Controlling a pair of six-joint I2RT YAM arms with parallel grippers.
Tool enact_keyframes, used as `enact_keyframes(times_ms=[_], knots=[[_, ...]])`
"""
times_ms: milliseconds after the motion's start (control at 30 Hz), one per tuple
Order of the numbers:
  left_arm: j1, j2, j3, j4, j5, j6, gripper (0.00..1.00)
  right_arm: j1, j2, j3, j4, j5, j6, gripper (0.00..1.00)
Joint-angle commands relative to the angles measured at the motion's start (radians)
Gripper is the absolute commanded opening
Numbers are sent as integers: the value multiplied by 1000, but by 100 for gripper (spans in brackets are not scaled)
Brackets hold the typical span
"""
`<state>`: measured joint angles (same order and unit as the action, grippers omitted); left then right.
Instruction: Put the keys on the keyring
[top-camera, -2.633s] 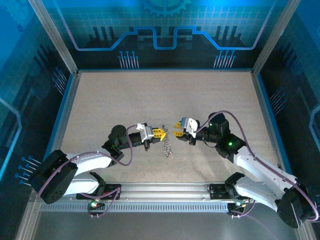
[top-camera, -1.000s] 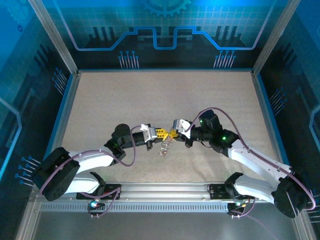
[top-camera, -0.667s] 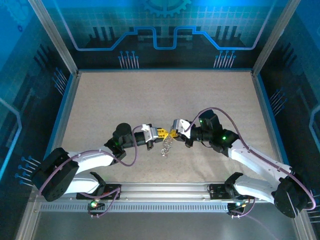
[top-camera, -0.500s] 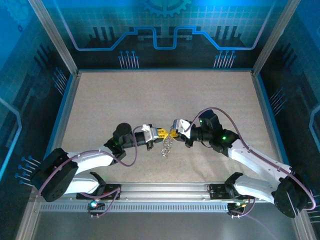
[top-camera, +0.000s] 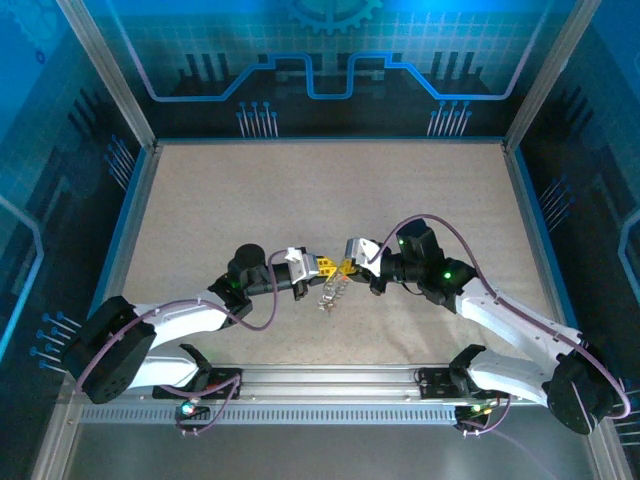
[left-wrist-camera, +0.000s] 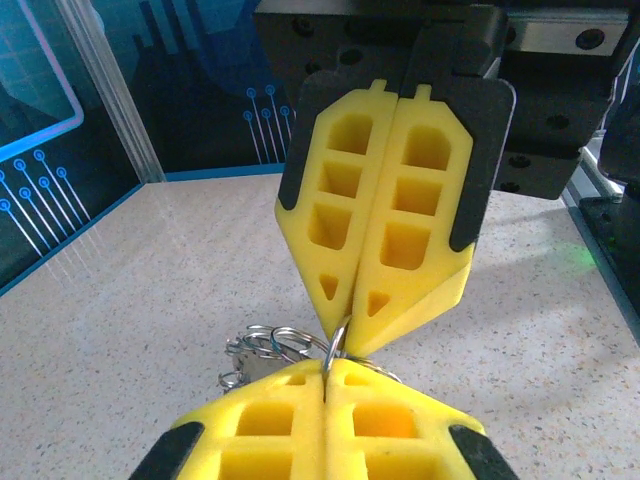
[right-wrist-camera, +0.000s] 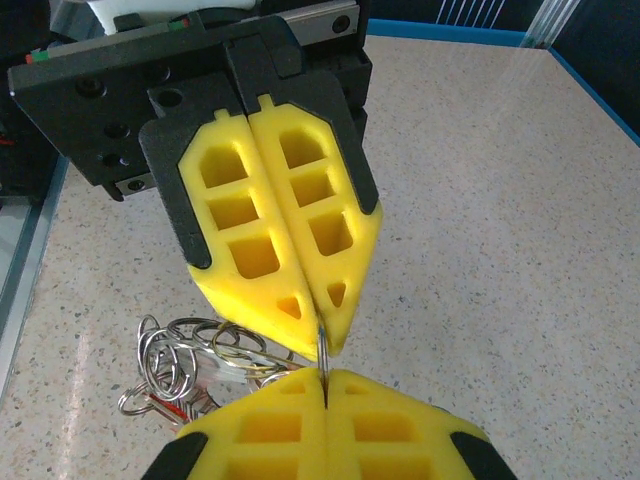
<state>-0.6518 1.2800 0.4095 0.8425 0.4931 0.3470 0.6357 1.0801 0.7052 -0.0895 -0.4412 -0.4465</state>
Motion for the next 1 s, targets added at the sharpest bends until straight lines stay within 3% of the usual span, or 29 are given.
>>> enact_keyframes(times_ms=[0, 67, 333, 633, 733, 833, 967], knots=[[1, 10, 20, -35, -33, 19, 5, 13, -4, 49, 28, -30, -4, 0], [2, 1, 16, -26, -28, 2, 18, 14, 6, 57, 4, -27, -11, 0], [2, -28, 23, -21, 13, -6, 20, 55, 54, 88, -36, 22, -46, 0], [2, -59, 26, -92, 26, 24, 8, 65, 50, 105, -72, 23, -76, 0], [1, -66, 28, -110, 28, 38, 0, 69, 47, 105, -76, 22, -86, 0], [1, -76, 29, -119, 51, 41, 0, 65, 38, 87, -40, 18, -69, 0], [13, -73, 6, -30, 95, -6, 0, 30, -1, 34, 47, -42, -13, 11]])
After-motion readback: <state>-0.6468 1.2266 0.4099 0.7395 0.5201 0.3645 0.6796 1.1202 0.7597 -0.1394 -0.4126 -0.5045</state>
